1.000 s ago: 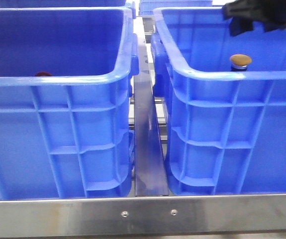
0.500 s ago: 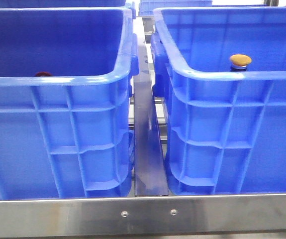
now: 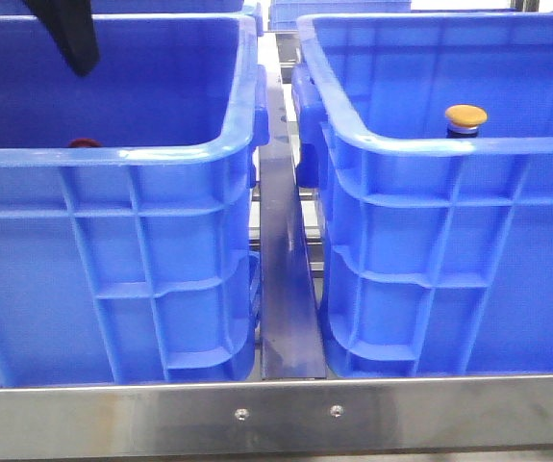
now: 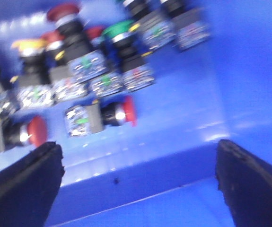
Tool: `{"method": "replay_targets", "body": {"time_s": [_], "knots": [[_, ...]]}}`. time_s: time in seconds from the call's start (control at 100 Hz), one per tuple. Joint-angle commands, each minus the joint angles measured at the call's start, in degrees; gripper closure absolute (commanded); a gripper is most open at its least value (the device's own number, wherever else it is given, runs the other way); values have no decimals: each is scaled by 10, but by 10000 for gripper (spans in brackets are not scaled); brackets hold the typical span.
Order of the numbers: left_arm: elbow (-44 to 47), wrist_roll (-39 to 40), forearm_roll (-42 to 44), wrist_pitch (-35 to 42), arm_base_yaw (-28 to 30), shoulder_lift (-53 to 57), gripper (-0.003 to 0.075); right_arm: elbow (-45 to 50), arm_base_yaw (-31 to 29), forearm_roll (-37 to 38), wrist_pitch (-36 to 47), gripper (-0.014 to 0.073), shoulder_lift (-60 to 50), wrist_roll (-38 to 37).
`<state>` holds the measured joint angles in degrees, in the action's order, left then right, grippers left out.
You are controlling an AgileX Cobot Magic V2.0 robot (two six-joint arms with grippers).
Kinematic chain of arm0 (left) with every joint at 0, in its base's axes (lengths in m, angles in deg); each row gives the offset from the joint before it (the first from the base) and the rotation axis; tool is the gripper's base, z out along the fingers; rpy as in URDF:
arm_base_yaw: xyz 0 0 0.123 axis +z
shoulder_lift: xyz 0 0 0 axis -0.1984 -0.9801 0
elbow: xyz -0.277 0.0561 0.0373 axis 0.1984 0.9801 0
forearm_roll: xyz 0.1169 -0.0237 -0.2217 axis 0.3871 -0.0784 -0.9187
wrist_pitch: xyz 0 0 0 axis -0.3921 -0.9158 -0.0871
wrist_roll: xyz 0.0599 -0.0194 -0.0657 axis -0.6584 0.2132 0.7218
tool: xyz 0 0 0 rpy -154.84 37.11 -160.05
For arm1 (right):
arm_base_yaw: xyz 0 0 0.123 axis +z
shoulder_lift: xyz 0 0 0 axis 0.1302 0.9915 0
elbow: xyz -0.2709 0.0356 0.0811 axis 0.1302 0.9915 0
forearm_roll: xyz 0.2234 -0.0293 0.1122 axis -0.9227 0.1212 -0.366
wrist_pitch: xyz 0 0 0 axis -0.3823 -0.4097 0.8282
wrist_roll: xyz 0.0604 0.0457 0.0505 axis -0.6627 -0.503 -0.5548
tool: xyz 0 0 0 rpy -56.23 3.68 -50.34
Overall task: Pick red and yellow buttons and place in box
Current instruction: 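Move the left gripper back into the button bin toward a red button, then grasp the red-capped button with the left gripper and lift it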
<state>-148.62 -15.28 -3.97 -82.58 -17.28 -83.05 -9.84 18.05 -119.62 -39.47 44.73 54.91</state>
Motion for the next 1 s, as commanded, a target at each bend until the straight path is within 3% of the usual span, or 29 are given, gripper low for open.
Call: {"method": "replay_targets", "body": {"time_s": [0.0,0.19,0.53,0.99], "knots": [[-39,11,-7,-2,23,-14,123,-14,-2,0,20,87,-10,3],[-76,11,-42,1,67,-81,123,-14,-2,0,22,87,-10,3],[-118,-15,-75,12,72,-182,123,-14,-2,0,23,87,-10,3],[-122,-15,-73,61,95,-214,158,-14,-2,0,22,87,-10,3]]}}
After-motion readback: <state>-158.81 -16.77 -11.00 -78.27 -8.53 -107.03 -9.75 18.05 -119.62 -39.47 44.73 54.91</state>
